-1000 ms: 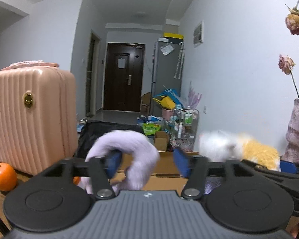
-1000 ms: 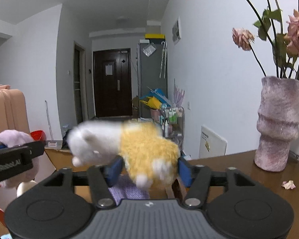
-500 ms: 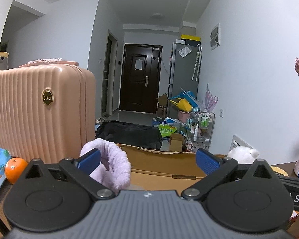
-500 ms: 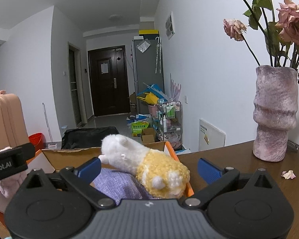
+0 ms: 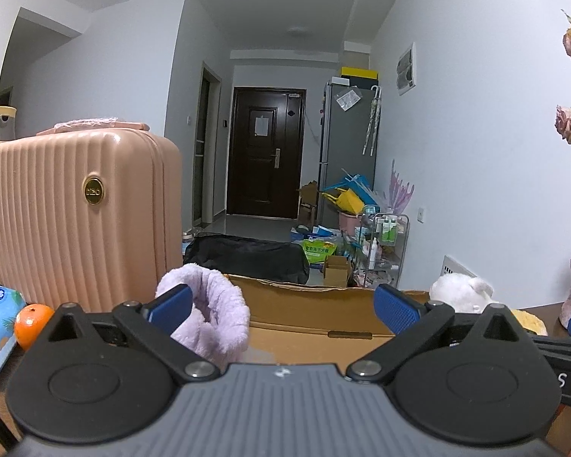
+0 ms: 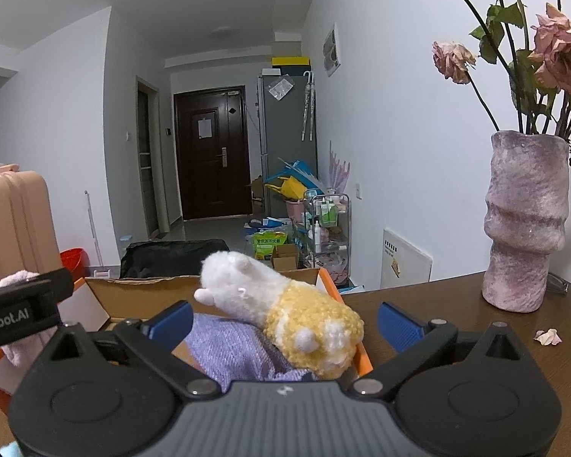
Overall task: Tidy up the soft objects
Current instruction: 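Withdraw both tools from the box toward the remaining soft items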
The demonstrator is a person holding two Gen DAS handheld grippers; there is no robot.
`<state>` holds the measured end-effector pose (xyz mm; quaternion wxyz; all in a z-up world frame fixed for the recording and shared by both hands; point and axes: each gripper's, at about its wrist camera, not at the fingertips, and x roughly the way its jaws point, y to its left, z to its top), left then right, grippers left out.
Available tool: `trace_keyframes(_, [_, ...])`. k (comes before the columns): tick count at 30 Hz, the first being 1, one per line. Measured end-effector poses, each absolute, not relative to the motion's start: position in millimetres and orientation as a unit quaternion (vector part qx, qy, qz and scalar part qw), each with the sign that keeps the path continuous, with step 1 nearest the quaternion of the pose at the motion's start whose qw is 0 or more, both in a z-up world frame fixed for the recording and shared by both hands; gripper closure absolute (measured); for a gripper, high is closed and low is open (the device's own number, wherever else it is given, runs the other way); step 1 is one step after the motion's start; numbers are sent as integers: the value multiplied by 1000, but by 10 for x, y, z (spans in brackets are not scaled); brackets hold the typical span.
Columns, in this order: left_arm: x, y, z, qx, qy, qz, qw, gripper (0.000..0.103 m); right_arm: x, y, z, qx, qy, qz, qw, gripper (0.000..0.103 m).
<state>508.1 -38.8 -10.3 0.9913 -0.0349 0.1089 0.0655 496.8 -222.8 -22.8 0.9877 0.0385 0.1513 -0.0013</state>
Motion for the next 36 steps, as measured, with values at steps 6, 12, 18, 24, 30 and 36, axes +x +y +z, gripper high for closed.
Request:
trace_keyframes(6, [4997, -367, -96, -34, 112, 64, 991, 0, 4858, -2249, -236, 33, 152, 3, 988, 0])
trace_keyframes(12, [4850, -336, -102, -31, 114, 63, 991, 0, 4713, -2264, -259, 30, 154, 4, 988, 0])
trace_keyframes(18, [4693, -326, -115, -27, 119, 60, 991, 0, 4546, -2274, -276, 27, 156, 8, 987, 0])
trace_keyframes(24, [4542, -342, -105, -26, 126, 55, 990, 0, 4369, -2274, -299, 22, 159, 12, 987, 0])
trace_keyframes(30, [4359, -329, -133, -24, 133, 52, 989, 0, 4185, -2267, -324, 20, 162, 15, 986, 0])
trace_keyframes(36, [4202, -300, -135, -23, 140, 49, 989, 0, 4005, -2252, -352, 15, 167, 19, 986, 0])
